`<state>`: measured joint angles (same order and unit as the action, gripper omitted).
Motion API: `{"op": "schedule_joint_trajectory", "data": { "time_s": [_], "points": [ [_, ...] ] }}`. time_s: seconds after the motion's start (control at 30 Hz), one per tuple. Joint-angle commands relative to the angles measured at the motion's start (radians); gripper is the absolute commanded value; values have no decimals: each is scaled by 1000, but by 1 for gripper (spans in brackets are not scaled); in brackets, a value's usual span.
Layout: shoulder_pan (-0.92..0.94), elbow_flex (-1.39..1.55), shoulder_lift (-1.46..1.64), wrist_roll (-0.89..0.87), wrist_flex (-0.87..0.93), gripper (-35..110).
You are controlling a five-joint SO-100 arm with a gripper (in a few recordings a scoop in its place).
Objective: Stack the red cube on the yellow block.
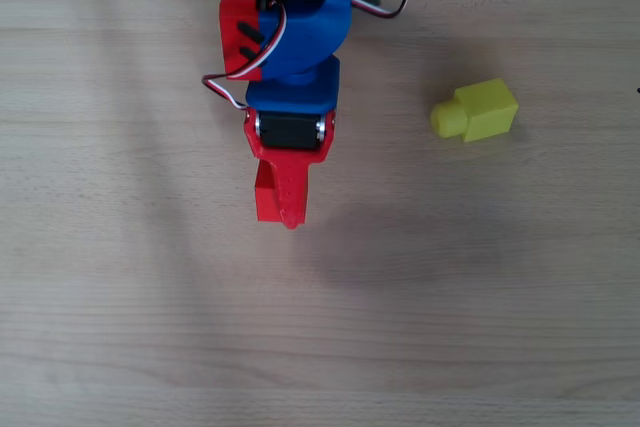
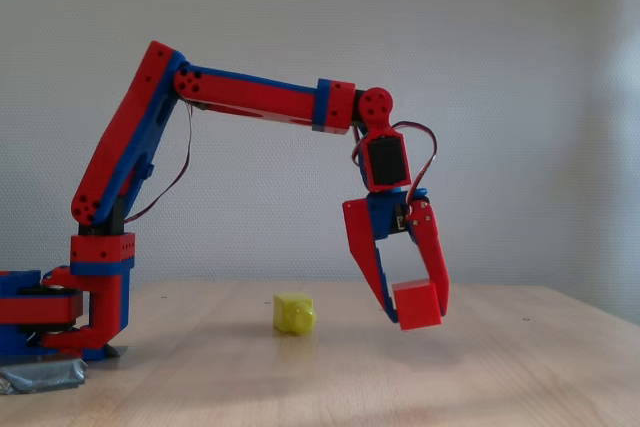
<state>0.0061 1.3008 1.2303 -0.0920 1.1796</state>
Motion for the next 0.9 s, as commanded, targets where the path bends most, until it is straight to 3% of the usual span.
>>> {"op": "schedule_joint_trajectory", "data": {
  "time_s": [0.0,0.87],
  "points": [
    [-2,-9,173,-15,-6,14],
    [-354,250,535,-5,29,13]
  ]
}}
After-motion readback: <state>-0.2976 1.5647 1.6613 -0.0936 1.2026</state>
